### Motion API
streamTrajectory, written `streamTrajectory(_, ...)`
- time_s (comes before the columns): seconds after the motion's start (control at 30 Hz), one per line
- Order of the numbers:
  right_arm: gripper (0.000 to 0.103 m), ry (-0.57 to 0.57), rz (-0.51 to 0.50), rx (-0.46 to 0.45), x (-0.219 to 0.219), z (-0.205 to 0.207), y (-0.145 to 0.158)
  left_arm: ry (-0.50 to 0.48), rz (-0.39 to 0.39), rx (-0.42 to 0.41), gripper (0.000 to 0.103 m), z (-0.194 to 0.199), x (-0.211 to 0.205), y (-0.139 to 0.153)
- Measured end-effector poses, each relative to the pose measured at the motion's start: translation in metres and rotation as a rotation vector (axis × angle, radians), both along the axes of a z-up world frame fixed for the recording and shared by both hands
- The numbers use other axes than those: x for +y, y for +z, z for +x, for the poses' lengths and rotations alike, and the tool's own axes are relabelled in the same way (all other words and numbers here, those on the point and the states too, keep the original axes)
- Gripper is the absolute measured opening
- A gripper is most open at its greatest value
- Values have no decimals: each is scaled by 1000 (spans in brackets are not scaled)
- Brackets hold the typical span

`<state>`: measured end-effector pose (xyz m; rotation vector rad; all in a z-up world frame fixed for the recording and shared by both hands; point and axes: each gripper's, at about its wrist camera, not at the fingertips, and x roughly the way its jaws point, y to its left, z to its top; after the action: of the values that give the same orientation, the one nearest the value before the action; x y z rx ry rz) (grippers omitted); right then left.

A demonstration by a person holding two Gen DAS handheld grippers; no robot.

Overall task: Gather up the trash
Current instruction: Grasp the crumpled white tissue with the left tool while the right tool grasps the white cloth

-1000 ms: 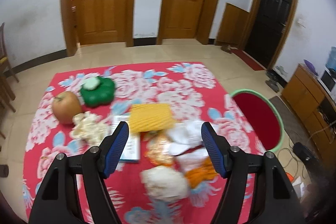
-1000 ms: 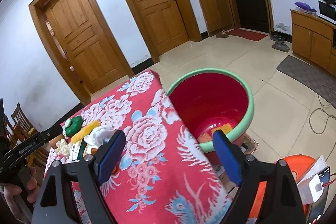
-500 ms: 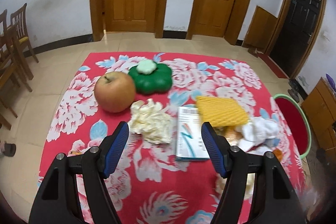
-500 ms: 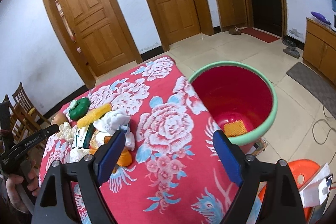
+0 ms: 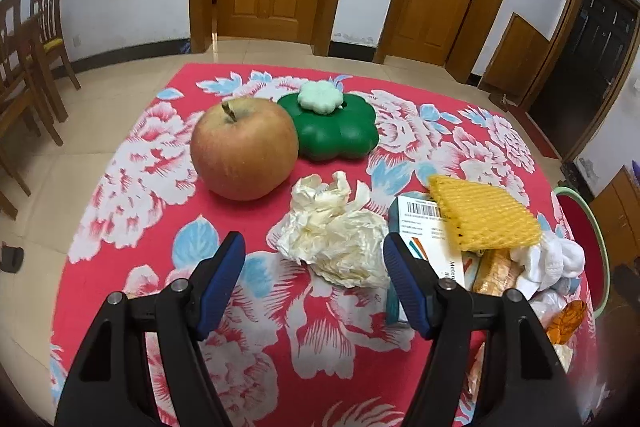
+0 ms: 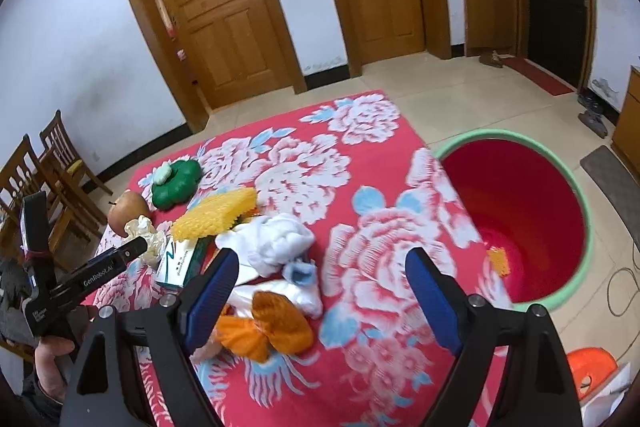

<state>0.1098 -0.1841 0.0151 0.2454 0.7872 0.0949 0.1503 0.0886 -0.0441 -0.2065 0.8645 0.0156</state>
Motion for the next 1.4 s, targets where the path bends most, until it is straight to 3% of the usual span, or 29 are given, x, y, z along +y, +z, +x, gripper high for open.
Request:
streamTrajectory(0.13,87,31,3,30,11,19,-7,-7,-33,11,70,5,5,-9)
streamTrajectory(0.4,87,76,-3,79,26,45,-22,-40,-88,19,53,8,6,-16)
streamTrajectory(0.6,66,113,17,133,28,56,-33,-62,-107,15,38,8,3,-17)
streamTrajectory(0.67,53,128,29,142,29,57,-35,-63,-113,13,36,9,3,-18)
streamTrajectory(0.97,32,141,14,94,30,48,-28,-66,-118,-1,31,5,3,-13)
streamTrajectory(1.4,31,44,110,-23,-10,18,5,-85,-172,-78,29,-28,-5,26)
